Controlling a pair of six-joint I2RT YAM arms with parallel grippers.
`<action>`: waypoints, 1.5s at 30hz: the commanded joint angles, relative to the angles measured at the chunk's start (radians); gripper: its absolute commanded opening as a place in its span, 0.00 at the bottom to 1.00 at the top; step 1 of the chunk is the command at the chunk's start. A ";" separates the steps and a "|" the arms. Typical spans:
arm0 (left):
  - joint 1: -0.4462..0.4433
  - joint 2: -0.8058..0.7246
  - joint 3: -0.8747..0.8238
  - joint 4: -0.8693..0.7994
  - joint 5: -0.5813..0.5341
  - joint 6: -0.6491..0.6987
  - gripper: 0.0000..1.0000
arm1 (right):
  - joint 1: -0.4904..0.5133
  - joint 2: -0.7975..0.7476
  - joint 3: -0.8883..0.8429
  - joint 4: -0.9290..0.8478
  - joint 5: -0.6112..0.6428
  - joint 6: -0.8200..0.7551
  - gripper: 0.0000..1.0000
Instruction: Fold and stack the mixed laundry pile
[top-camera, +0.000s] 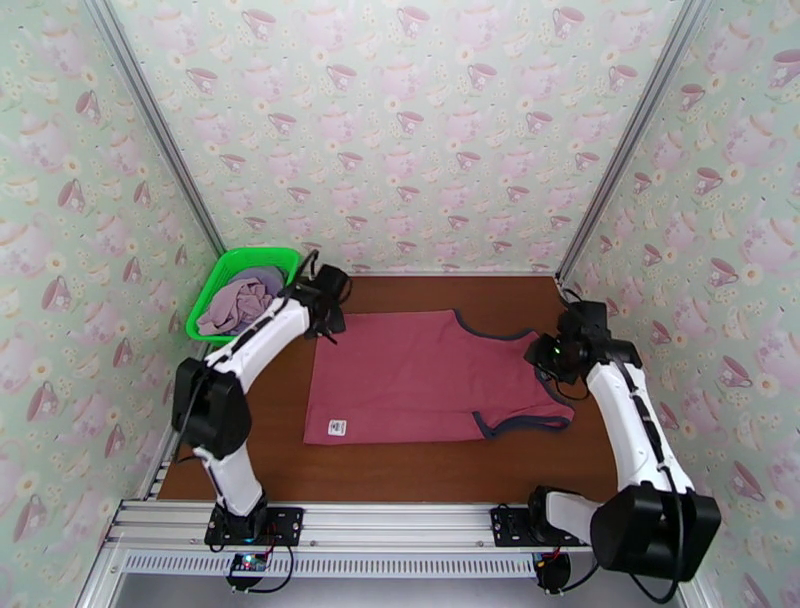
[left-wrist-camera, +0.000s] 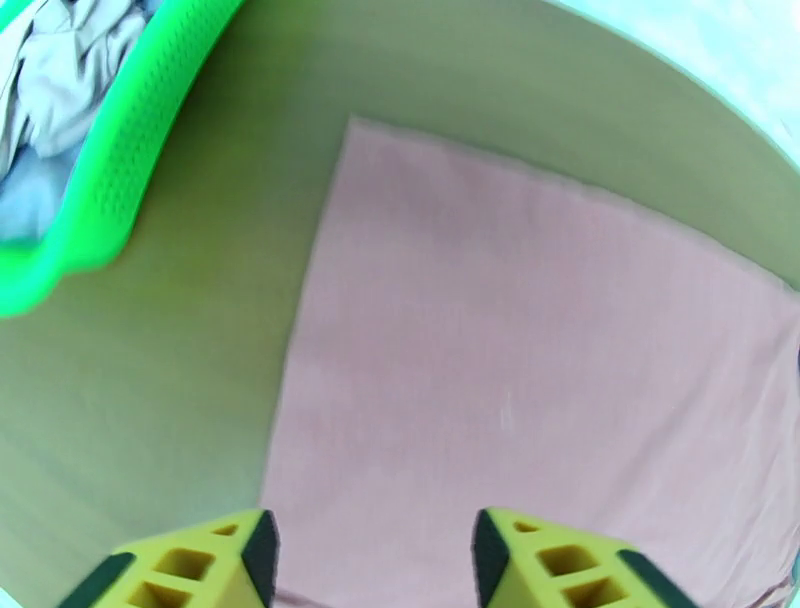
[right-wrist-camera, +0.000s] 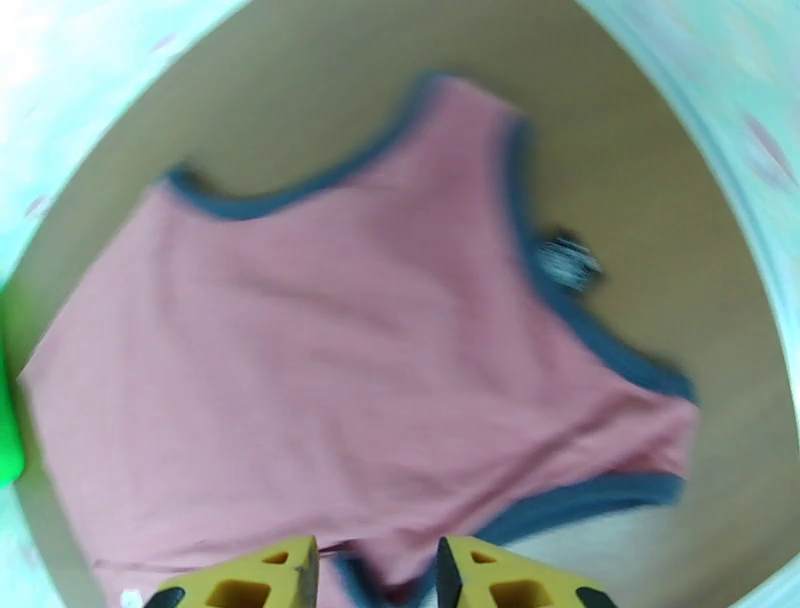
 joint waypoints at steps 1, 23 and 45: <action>0.060 0.158 0.113 -0.009 0.150 0.118 0.55 | 0.082 0.126 0.085 0.035 -0.043 -0.013 0.39; 0.165 0.702 0.621 -0.116 0.263 0.130 0.60 | 0.265 0.688 0.506 0.109 0.012 -0.121 0.53; 0.157 0.649 0.446 0.033 0.332 0.170 0.08 | 0.260 1.375 1.312 -0.061 0.030 -0.195 0.50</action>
